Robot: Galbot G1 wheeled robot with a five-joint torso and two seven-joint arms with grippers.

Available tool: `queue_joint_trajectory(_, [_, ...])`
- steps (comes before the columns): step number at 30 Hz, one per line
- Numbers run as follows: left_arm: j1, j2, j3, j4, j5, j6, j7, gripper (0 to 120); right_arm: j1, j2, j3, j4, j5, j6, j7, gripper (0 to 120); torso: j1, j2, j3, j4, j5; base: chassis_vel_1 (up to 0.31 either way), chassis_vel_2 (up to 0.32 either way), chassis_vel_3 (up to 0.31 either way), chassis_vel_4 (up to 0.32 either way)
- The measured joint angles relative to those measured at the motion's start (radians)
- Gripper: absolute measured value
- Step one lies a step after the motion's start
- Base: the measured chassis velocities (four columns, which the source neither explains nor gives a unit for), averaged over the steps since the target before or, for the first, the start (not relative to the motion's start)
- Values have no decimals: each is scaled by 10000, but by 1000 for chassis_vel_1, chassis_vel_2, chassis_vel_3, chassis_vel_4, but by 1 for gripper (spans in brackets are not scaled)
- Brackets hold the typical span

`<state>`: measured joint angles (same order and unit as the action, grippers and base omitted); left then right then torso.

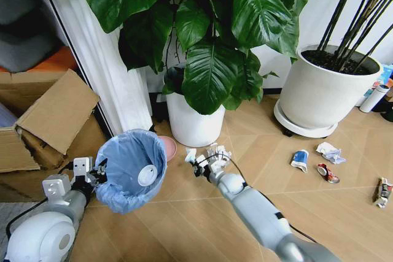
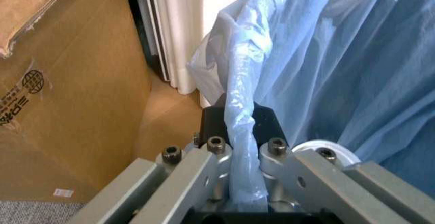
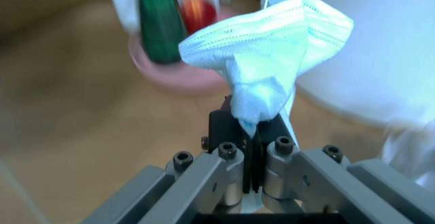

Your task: Pick up the trash bin and place the garbage on the floor into it.

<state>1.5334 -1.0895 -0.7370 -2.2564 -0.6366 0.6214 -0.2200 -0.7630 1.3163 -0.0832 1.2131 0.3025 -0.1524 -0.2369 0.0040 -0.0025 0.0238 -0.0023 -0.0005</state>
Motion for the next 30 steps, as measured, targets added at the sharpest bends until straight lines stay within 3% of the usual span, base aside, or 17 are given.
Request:
queue_joint_trajectory(3, [-41, -8, 36, 52, 11, -1, 9, 0, -602, -941, 119, 2112, 1142, -444, 175, 0, 0, 1, 0, 1, 1, 0, 0, 0, 0])
queue_joint_trajectory(4, [-41, -8, 36, 52, 11, -1, 9, 0, -602, -941, 119, 2112, 1142, -444, 175, 0, 0, 1, 0, 1, 1, 0, 0, 0, 0])
queue_joint_trajectory(6, [-84, -11, 110, 116, 35, -1, 14, 0, -972, -1804, 372, 3670, 1829, -803, 343, 0, 0, 1, 1, -3, -1, 0, 0, 0, 0])
queue_joint_trajectory(9, [-101, -9, 147, 145, 63, -1, 23, 0, -1094, -2209, 519, 4478, 2117, -983, 387, 0, 0, 2, 0, -4, 0, 0, 0, 0, 0])
queue_joint_trajectory(12, [-110, 1, 260, 205, 132, 36, 36, 0, -1133, -2955, 726, 6212, 2881, -1376, 512, 0, 0, 2, 0, -1, 0, 0, 0, 0, 0])
queue_joint_trajectory(20, [-289, 345, 536, 375, -298, 245, 33, 0, -104, -3300, -127, 7746, 4123, -1631, 722, 0, 0, 1, 1, 1, -5, 0, 0, 0, 0])
queue_joint_trajectory(30, [-790, 1295, 947, 490, -1739, 649, -371, 0, 1094, -2677, -2007, 7918, 4675, -1858, 877, 0, 0, 1, 1, 1, -6, 0, 0, 0, 0])
